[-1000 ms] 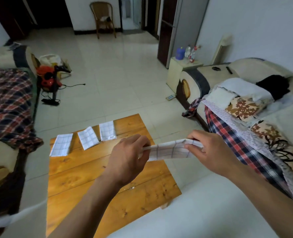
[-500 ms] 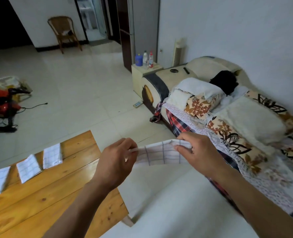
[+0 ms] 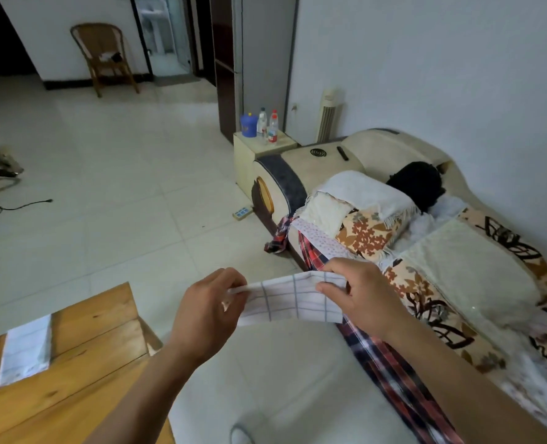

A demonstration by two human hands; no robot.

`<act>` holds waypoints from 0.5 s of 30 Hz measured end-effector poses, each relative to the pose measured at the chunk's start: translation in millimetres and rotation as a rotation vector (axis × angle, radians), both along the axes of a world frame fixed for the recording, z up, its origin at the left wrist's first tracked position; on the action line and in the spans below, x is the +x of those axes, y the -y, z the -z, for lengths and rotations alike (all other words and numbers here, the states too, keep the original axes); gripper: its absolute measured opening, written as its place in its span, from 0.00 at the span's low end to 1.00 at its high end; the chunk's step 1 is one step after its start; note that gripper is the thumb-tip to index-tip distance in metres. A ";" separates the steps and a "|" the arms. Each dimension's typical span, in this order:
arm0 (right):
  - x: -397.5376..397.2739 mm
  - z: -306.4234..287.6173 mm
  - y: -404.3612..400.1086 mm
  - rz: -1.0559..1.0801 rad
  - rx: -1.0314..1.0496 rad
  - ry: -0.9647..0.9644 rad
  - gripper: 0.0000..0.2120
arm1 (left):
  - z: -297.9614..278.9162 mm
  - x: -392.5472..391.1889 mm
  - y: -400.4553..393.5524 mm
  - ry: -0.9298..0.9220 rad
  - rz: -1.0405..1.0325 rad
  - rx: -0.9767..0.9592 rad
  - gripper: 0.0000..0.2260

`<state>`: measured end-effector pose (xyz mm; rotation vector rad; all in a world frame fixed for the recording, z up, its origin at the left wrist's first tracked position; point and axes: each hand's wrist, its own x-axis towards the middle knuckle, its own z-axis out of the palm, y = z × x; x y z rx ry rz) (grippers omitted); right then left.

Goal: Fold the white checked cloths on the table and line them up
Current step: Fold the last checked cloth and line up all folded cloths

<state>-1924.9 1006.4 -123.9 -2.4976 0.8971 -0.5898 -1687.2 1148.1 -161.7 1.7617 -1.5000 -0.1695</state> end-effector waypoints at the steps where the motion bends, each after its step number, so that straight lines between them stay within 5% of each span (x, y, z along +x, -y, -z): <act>1: 11.7 -2.1 14.8 -0.011 0.005 -0.023 0.08 | 1.9 10.1 13.1 -0.022 -0.010 0.000 0.02; 15: 177.6 26.4 188.8 -0.377 0.130 -0.058 0.08 | 9.4 124.5 109.9 -0.018 -0.320 0.101 0.08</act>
